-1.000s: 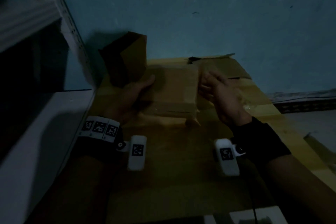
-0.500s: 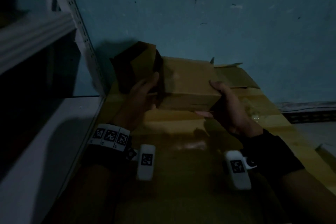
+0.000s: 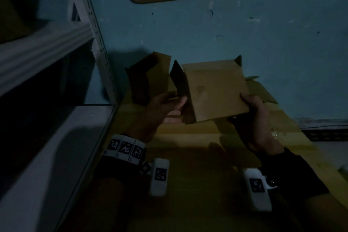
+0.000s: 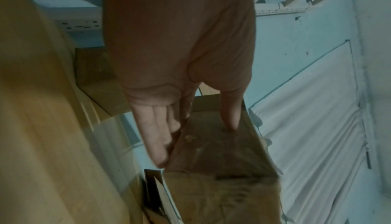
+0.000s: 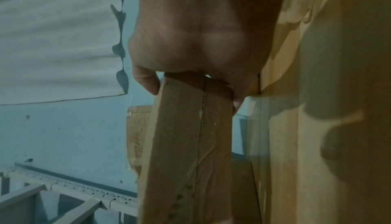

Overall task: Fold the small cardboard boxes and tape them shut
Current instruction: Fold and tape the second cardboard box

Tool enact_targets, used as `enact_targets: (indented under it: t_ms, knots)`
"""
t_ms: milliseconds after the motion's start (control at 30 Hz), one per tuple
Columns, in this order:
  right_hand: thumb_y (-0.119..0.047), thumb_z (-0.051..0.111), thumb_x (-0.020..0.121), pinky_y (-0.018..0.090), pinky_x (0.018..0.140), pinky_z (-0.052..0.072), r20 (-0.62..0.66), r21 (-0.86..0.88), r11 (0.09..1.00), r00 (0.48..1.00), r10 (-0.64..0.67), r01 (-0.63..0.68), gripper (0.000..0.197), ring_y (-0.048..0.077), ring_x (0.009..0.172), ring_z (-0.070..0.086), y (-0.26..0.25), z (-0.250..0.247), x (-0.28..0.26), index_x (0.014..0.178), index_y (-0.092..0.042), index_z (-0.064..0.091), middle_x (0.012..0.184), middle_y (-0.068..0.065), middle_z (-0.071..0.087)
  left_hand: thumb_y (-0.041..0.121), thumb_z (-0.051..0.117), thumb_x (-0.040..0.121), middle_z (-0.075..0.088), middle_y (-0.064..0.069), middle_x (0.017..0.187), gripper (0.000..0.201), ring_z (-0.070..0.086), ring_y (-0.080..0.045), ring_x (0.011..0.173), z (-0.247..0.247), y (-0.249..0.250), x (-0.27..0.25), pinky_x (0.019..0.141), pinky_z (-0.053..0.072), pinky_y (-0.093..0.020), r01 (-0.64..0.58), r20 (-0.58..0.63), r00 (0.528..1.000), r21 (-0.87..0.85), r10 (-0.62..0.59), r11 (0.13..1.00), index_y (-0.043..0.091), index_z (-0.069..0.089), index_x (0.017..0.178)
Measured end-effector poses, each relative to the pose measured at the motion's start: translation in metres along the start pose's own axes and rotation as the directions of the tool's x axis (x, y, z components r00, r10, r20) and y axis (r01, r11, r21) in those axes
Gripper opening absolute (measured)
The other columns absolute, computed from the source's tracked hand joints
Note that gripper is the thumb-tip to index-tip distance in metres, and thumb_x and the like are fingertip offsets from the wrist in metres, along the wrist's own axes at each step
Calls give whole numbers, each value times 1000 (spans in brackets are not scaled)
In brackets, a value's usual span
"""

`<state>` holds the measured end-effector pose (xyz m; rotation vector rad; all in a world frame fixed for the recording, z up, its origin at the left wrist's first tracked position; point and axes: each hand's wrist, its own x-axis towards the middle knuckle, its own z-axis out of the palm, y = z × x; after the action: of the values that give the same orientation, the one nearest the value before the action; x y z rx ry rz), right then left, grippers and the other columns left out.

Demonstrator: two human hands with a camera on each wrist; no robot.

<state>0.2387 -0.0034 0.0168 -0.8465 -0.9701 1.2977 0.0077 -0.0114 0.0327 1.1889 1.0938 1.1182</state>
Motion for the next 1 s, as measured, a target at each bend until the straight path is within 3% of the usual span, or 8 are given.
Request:
enact_targets:
  t_ms: [100, 200, 300, 533, 633, 733, 867, 1000]
  knots:
    - [-33, 45, 99, 34, 82, 53, 22, 1, 1000, 999, -31, 31, 34, 22, 107, 60, 2, 0, 0, 122, -11, 56, 115, 6, 61, 46, 67, 74, 65, 0, 117, 68, 65, -22, 107, 3, 2, -1, 90, 57, -42, 29, 21, 999, 23, -30, 999, 20, 52, 134]
    - [-22, 38, 103, 29, 78, 54, 36, 48, 999, 999, -27, 25, 24, 15, 97, 63, 2, 0, -2, 110, -13, 59, 95, -4, 70, 46, 70, 77, 64, -2, 125, 62, 64, -23, 113, 7, 5, -4, 95, 54, -44, 22, 59, 998, 56, -25, 998, 19, 55, 131]
    - [-19, 36, 103, 27, 76, 54, 66, -6, 999, 997, -31, 31, 25, 10, 90, 66, 4, -2, -2, 105, -11, 60, 87, -9, 72, 41, 70, 74, 67, 7, 117, 39, 66, -14, 106, 10, 6, -8, 91, 55, -37, -25, 111, 994, 121, 11, 992, 32, 61, 110]
    - [-14, 36, 101, 20, 66, 51, 74, 24, 999, 997, -37, 35, 25, 1, 72, 66, 7, -4, -1, 88, -12, 57, 74, -11, 69, 27, 79, 64, 67, 16, 112, 54, 64, 1, 103, 12, 5, -12, 84, 53, -21, -124, 180, 980, 224, 84, 967, 39, 55, 111]
    - [-21, 46, 94, 21, 68, 53, 104, -2, 997, 991, -83, 83, 16, 4, 81, 67, 9, -6, 1, 99, -11, 58, 86, -9, 70, 14, 81, 72, 64, 24, 108, 55, 59, 14, 98, 10, 2, -11, 84, 45, -16, -138, 171, 981, 281, 92, 950, 42, 52, 110]
    - [-23, 47, 93, 20, 70, 55, 124, -68, 991, 987, -106, 115, 23, 4, 91, 69, 10, -6, 0, 112, -16, 59, 96, -11, 74, 9, 72, 83, 62, 21, 109, 47, 60, 8, 98, 11, 0, -8, 81, 48, -15, -134, 153, 984, 271, 95, 953, 42, 51, 108]
    - [-39, 56, 84, 45, 91, 52, 125, -179, 976, 987, -104, 126, 57, 26, 124, 58, 12, -4, 1, 139, -22, 52, 138, 7, 57, 8, 60, 93, 61, 22, 99, 31, 62, 14, 81, 18, 1, -8, 68, 49, -7, -136, 69, 990, 221, 124, 966, 38, 54, 98]
    - [-35, 50, 87, 37, 83, 56, 133, -155, 981, 987, -93, 114, 57, 23, 124, 59, 13, -5, 1, 142, -21, 48, 138, 6, 58, 10, 55, 97, 65, 19, 99, 28, 64, 11, 83, 20, 0, -8, 70, 49, -8, -175, -2, 983, 274, 183, 946, 37, 60, 99]
